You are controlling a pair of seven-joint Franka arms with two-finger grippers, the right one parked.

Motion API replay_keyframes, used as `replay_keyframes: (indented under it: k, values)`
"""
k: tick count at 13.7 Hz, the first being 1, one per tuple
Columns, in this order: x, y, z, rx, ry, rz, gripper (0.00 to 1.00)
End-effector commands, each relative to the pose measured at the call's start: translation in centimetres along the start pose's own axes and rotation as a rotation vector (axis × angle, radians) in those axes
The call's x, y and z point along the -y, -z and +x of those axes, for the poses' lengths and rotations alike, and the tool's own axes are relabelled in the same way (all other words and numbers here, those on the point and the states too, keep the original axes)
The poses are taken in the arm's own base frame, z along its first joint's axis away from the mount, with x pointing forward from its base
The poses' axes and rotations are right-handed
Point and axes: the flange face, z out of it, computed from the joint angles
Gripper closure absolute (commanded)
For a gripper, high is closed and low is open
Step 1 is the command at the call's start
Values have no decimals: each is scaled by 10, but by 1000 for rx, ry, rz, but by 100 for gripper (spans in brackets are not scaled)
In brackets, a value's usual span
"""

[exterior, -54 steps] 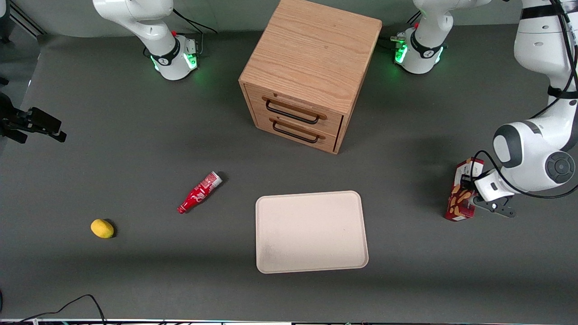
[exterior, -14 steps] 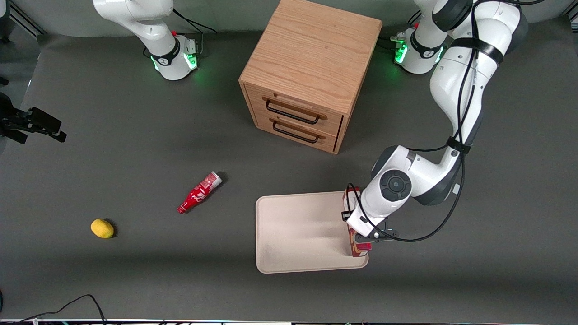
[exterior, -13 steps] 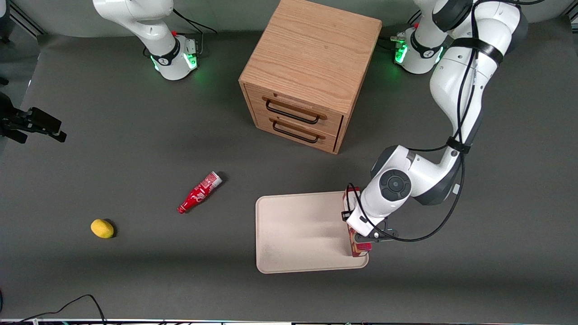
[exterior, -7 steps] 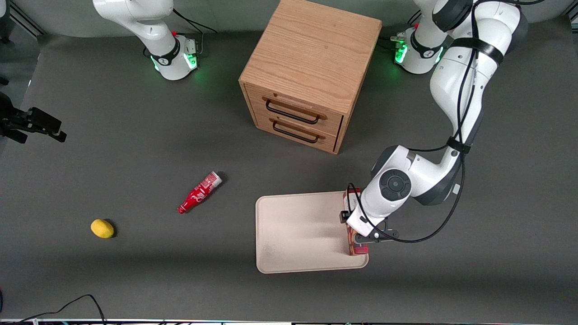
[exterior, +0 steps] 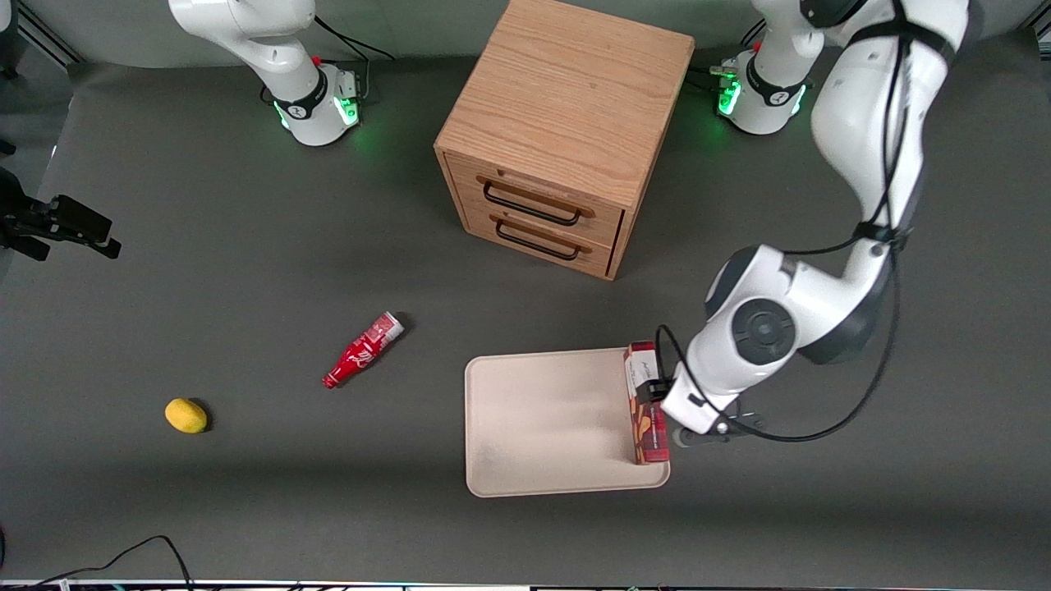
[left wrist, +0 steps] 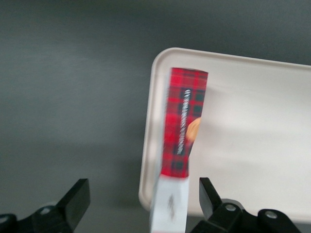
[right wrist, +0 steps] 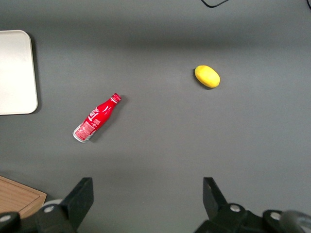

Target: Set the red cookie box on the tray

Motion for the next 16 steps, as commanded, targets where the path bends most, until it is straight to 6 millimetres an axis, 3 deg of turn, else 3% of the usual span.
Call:
replay_keyframes:
  k: [1,5,8,11,12,16]
  values:
    - [35,75,-12,52,-44,8,0]
    - [129,193,-24,73,-42,14,0]
    - [211,249,-46,164,-115,1,0]
    - [264,293,-79,225,-177,7,0]
    - [276,305,-92,237,-188,11,0]
    - [287,331,-128,223,-185,17,0]
